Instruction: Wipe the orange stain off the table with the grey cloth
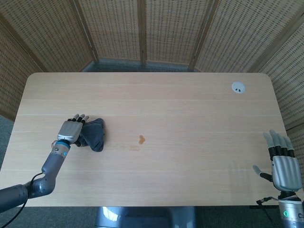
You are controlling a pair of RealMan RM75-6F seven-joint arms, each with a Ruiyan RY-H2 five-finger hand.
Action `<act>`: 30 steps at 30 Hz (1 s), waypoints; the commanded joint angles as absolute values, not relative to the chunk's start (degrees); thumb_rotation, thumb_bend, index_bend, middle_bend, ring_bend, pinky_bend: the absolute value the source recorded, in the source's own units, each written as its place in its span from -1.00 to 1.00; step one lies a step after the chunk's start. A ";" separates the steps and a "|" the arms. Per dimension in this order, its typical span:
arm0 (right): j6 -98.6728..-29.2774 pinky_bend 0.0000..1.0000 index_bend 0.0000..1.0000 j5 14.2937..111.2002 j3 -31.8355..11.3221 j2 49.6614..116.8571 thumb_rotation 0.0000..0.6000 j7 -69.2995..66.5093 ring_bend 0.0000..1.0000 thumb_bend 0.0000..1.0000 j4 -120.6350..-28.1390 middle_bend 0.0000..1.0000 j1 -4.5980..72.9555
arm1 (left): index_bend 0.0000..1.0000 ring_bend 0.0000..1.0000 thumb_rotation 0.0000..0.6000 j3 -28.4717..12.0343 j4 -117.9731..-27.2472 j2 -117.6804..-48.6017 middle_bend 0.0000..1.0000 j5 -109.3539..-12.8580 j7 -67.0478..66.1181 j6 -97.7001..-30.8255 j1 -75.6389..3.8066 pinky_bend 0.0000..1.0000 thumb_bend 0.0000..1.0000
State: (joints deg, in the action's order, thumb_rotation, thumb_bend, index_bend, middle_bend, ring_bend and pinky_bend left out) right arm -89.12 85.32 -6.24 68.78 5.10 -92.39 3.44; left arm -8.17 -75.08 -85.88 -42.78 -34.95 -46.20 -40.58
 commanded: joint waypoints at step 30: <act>-88.53 -1.00 -1.00 85.01 -6.27 67.92 1.00 3.40 -1.00 -1.00 -92.86 -1.00 3.49 | 0.46 0.46 1.00 -9.52 -73.99 -92.10 0.51 -61.48 -30.29 -65.20 -45.73 0.91 -0.69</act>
